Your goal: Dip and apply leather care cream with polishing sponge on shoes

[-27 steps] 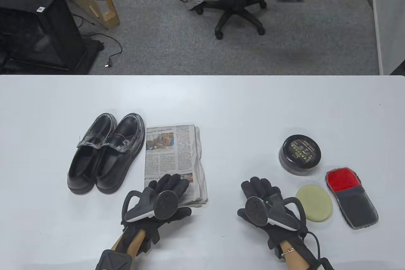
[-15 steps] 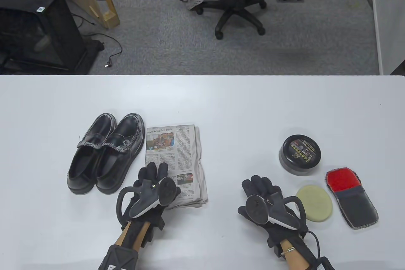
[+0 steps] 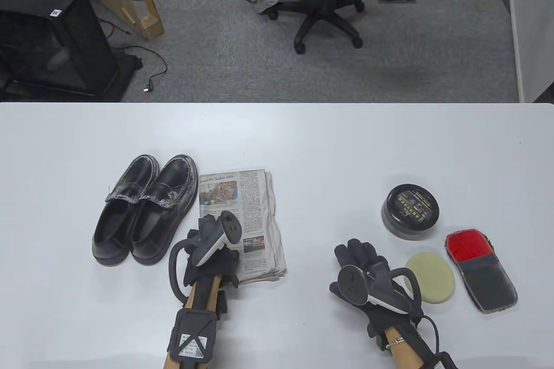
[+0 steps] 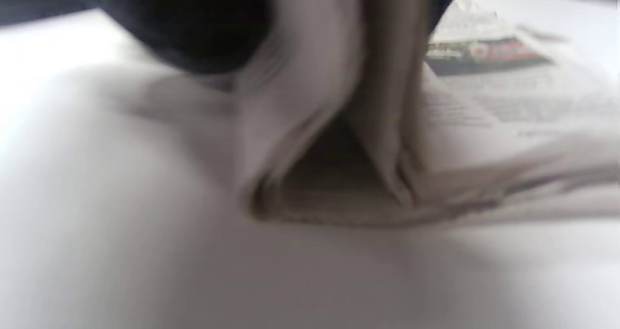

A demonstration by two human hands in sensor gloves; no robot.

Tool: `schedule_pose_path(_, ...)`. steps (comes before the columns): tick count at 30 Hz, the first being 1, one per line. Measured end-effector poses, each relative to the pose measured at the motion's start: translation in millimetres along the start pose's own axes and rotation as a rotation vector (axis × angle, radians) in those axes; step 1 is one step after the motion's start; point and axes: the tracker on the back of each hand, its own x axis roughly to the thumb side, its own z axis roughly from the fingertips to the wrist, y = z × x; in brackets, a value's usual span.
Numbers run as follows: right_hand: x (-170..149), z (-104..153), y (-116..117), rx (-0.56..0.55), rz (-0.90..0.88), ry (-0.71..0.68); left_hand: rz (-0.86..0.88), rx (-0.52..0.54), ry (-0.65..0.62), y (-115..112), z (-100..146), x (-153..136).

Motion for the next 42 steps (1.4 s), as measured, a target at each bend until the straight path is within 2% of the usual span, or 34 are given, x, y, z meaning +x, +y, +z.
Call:
schedule_pose_path(7, 1.4, -3.1, 1.8, 0.011, 0.005, 0.002, 0.023, 0.110, 0.008, 7.7, 5.0, -15.2)
schedule_pose_path(12, 1.8, -5.7, -8.0, -0.004, -0.070, 0.002, 0.335, 0.184, -0.159, 18.6, 19.6, -23.7)
schedule_pose_path(16, -2.8, -12.0, -29.1, -0.054, -0.215, 0.013, 0.531, 0.288, -0.367, 36.7, 44.7, -25.6)
schedule_pose_path(19, -12.6, -17.6, -43.7, -0.102, -0.398, 0.030, 0.648, 0.342, -0.522, 48.8, 64.5, -27.7)
schedule_pose_path(22, -26.3, -21.7, -49.9, -0.143, -0.698, 0.023, 0.797, 0.343, -0.703, 56.9, 78.9, -31.6)
schedule_pose_path(25, -31.1, -20.4, -41.5, -0.155, -1.035, -0.089, 0.912, 0.255, -0.882, 58.0, 84.7, -31.0)
schedule_pose_path(27, -29.3, -20.6, -34.2, -0.086, -1.218, -0.182, 0.967, 0.188, -0.967, 54.9, 83.9, -26.4)
schedule_pose_path(29, -27.0, -19.1, -30.6, -0.022, -1.377, -0.325, 0.996, 0.103, -1.023, 49.1, 80.9, -19.0)
schedule_pose_path(31, -22.8, -15.0, -32.4, 0.011, -1.558, -0.455, 0.969, 0.062, -1.024, 39.9, 77.6, -9.8)
schedule_pose_path(33, -17.8, -11.8, -35.9, 0.033, -1.590, -0.552, 0.903, 0.041, -1.010, 33.5, 75.2, -3.1)
schedule_pose_path(35, -13.5, -8.9, -40.3, 0.014, -1.536, -0.511, 0.859, 0.056, -0.961, 28.0, 73.2, 1.4)
schedule_pose_path(37, -10.7, -6.3, -45.6, -0.089, -1.429, -0.415, 0.799, 0.095, -0.877, 23.8, 73.7, 3.9)
schedule_pose_path(38, -8.3, -5.4, -48.0, -0.137, -1.357, -0.381, 0.734, 0.149, -0.823, 23.1, 76.7, 5.4)
schedule_pose_path(40, -1.8, -2.6, -50.4, -0.199, -1.245, -0.305, 0.571, 0.265, -0.790, 25.6, 85.6, 9.5)
schedule_pose_path(42, 8.4, 0.9, -54.3, -0.301, -1.081, -0.233, 0.430, 0.374, -0.825, 30.7, 101.3, 15.6)
